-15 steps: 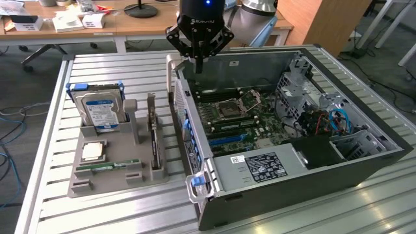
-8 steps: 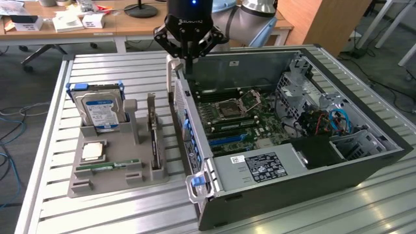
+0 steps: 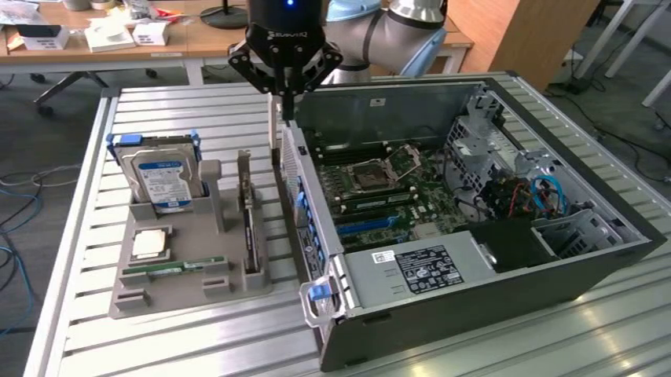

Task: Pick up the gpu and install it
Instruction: 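Reach for the gpu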

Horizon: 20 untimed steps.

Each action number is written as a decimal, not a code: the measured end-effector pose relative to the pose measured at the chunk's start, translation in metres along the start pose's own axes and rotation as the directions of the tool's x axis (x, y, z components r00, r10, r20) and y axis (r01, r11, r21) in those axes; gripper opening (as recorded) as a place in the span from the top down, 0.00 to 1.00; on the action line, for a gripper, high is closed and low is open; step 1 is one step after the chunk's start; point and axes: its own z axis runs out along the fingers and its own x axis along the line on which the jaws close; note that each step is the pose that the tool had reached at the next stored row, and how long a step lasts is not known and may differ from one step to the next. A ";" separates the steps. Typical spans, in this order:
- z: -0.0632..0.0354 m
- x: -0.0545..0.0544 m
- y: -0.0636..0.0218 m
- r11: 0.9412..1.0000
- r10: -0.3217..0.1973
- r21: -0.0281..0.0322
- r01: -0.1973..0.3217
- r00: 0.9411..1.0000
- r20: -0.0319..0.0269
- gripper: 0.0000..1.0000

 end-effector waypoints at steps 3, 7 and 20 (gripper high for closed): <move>0.0000 0.007 0.0002 1.000 0.001 0.000 -0.001 1.000 0.000 0.89; 0.0000 0.017 0.0005 1.000 0.002 0.000 -0.002 1.000 0.000 0.89; 0.0006 0.043 -0.0002 1.000 0.004 0.000 -0.004 1.000 0.000 0.89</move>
